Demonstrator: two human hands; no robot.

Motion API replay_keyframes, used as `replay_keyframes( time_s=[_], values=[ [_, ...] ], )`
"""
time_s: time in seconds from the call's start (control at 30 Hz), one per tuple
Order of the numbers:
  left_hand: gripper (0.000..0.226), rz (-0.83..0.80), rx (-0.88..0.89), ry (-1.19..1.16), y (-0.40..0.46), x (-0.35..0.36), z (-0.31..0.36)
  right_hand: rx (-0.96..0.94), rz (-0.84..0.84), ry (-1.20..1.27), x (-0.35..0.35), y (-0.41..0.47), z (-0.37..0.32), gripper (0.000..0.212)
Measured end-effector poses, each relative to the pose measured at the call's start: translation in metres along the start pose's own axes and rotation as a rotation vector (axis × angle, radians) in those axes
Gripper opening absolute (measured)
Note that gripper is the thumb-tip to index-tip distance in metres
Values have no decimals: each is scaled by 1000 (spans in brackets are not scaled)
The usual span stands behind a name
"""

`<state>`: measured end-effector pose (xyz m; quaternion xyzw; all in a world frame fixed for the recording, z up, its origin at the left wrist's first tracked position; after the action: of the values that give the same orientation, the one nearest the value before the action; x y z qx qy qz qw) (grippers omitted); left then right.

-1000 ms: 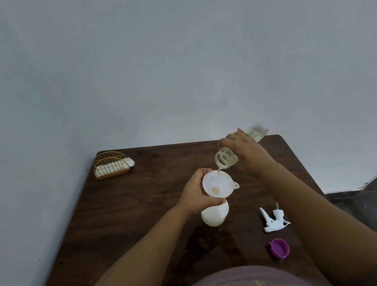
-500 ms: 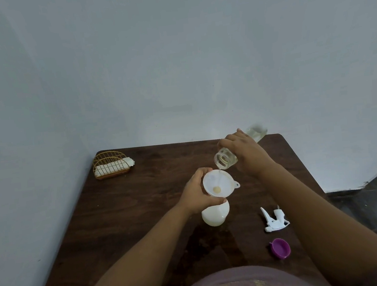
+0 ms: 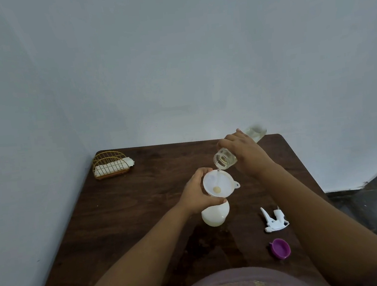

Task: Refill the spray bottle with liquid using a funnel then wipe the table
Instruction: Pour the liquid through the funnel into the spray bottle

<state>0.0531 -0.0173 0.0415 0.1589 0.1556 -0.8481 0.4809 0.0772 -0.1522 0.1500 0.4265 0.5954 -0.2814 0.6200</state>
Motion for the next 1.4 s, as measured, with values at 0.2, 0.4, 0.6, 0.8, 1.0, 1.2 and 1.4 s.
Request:
replay_keyframes(
  time_s=[0.2,0.4,0.6,0.8,1.0,1.2,1.4],
  values=[
    [79,0,0,2,0,1,0,12,-25,12,1,2,2,46],
    [79,1,0,6,1,0,-1,-4,-21,-3,0,2,1,47],
    [79,-1,-1,-6,1,0,-3,4,-34,-9,1,3,3,47],
    [79,-3,-3,-2,1,0,-2,10,-44,-16,4,4,5,50],
    [79,-3,-7,-3,1,0,-3,4,-28,-15,3,3,5,50],
    [80,-2,-10,2,1,0,-3,-6,-17,-10,-1,3,2,47],
    [80,-10,-12,-12,0,0,-2,-5,-13,-4,0,3,2,47]
  ],
)
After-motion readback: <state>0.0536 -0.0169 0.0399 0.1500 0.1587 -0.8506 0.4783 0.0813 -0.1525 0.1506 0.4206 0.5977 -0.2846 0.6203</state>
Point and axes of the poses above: each hand's wrist, its own y-axis towards the middle knuckle, its own x-axis out of the palm, z = x × y, the point moved 7 cm from there along y, towards the middle knuckle, and after that the axes turned 10 degrees about -z, right-handed, at the moved point
